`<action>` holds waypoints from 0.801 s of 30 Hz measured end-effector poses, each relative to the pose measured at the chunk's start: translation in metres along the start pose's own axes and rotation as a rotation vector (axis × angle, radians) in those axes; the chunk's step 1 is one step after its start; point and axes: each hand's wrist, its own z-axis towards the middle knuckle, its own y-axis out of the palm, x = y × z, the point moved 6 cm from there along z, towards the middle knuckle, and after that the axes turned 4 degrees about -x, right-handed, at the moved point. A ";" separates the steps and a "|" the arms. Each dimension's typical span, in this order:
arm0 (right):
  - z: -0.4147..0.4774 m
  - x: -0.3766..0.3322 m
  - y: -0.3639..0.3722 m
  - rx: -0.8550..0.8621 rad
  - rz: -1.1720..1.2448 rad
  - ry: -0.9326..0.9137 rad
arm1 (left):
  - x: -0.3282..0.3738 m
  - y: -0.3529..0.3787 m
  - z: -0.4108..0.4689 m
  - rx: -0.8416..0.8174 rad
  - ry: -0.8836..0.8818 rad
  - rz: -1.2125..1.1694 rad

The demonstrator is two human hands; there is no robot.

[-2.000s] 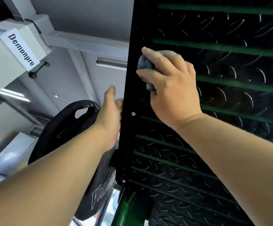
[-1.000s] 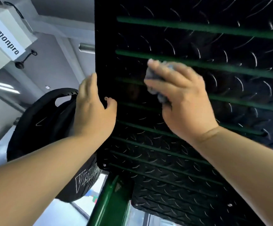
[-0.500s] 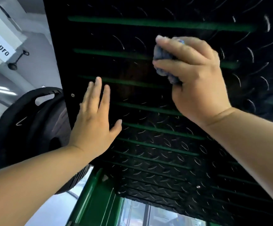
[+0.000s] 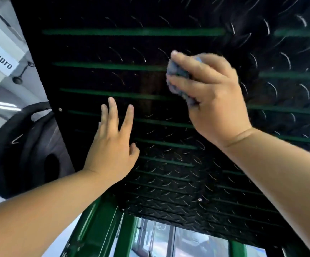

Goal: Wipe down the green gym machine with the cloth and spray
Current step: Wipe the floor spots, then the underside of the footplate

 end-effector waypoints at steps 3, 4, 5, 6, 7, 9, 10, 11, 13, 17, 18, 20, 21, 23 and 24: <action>-0.004 0.003 0.002 0.001 0.008 0.046 | 0.008 0.004 -0.003 -0.040 -0.066 -0.044; -0.022 -0.003 0.013 -0.059 0.016 0.026 | 0.013 0.006 -0.004 -0.046 -0.076 -0.051; -0.047 -0.009 0.025 -0.135 0.031 -0.002 | 0.018 0.009 -0.006 -0.054 -0.077 -0.056; -0.075 -0.015 0.035 -0.223 0.059 -0.022 | 0.024 0.011 -0.008 -0.069 -0.072 -0.058; -0.100 -0.019 0.041 -0.311 0.090 -0.034 | 0.031 0.014 -0.011 -0.092 -0.060 -0.047; -0.128 -0.020 0.041 -0.447 0.120 -0.045 | 0.047 0.022 -0.019 -0.163 -0.023 -0.012; -0.129 -0.017 0.035 -0.472 0.119 -0.052 | 0.058 0.026 -0.022 -0.194 -0.004 -0.007; -0.119 -0.013 0.028 -0.453 0.110 -0.066 | 0.065 0.029 -0.025 -0.211 0.010 -0.006; -0.082 -0.001 0.002 -0.307 0.081 -0.053 | 0.079 0.035 -0.027 -0.216 0.003 -0.027; -0.030 0.034 -0.044 -0.012 0.020 0.109 | 0.088 0.045 -0.028 -0.147 -0.037 -0.079; -0.037 0.031 -0.040 -0.022 0.035 0.109 | 0.086 0.046 -0.030 -0.126 -0.041 -0.088; -0.083 0.017 -0.010 -0.184 0.089 0.053 | 0.088 0.050 -0.034 -0.091 -0.028 -0.108; -0.116 0.010 0.008 -0.312 0.119 0.015 | 0.088 0.054 -0.036 -0.091 -0.014 -0.114; -0.176 -0.002 0.034 -0.562 0.159 -0.021 | 0.086 0.063 -0.043 -0.114 0.039 -0.084; -0.194 -0.005 0.038 -0.630 0.159 -0.020 | 0.085 0.066 -0.046 -0.116 0.071 -0.053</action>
